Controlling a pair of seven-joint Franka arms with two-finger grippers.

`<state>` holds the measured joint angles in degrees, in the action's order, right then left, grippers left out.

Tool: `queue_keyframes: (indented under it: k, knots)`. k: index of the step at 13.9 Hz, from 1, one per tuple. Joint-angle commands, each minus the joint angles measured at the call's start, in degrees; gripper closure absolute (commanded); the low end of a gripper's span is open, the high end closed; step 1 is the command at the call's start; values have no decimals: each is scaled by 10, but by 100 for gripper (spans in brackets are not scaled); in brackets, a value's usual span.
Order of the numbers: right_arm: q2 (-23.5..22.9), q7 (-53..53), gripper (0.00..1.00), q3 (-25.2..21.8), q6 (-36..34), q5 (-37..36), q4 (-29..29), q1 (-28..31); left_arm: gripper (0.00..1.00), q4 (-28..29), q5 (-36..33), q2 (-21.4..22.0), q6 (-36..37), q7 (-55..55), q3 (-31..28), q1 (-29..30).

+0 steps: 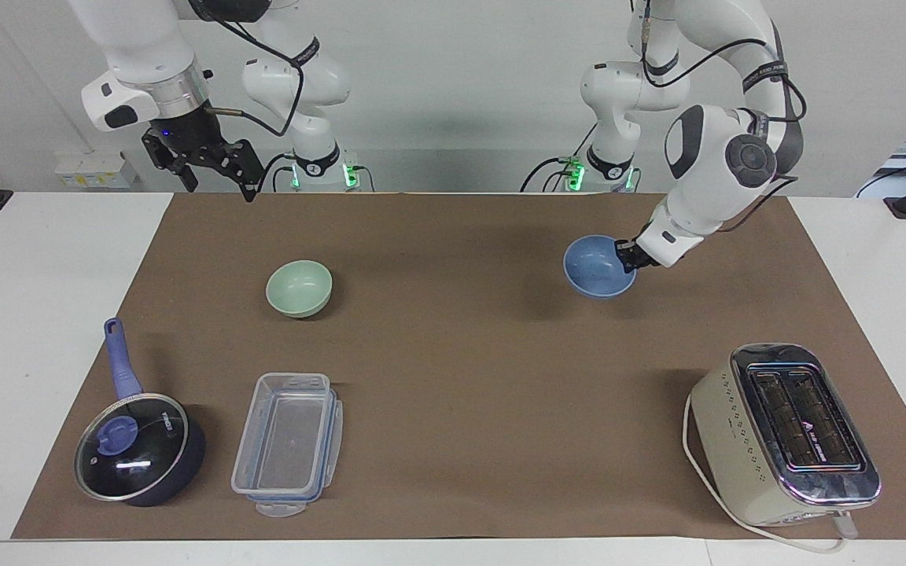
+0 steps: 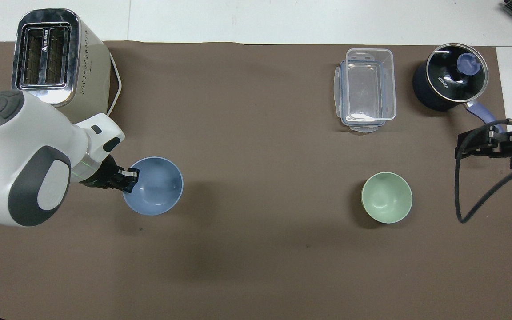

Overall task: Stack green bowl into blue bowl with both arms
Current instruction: 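Slide the blue bowl with the left gripper toward the table centre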

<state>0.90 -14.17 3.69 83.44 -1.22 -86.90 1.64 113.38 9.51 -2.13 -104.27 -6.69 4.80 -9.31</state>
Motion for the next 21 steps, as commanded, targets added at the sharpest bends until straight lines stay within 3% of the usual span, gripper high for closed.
queue_keyframes:
  k: [1, 9, 13, 14, 15, 18, 21]
  knots:
    - [12, -2, 0, 0, 10, 12, -16, 6, 100, 45, 31, 27, -38, -33, -10, -53]
    - [12, 0, 0, 0, 9, 11, -16, 18, 100, 154, 56, 18, -214, -168, -10, -206]
    - [12, 0, 0, 0, 12, 11, -16, 20, 97, 197, 106, 0, -302, -189, -10, -242]
    - [12, 0, 0, 0, 12, 11, -16, 20, 41, 196, 106, -2, -303, -188, -10, -242]
    - [12, 0, 0, 0, 12, 11, -16, 20, 0, 193, 106, -2, -300, -186, -11, -241]
    - [12, 0, 0, 0, 11, 11, -16, 20, 0, 172, 106, 14, -278, -185, -15, -233]
    - [12, 0, 0, 0, 11, 11, -16, 20, 0, 117, 84, 22, -193, -181, -17, -183]
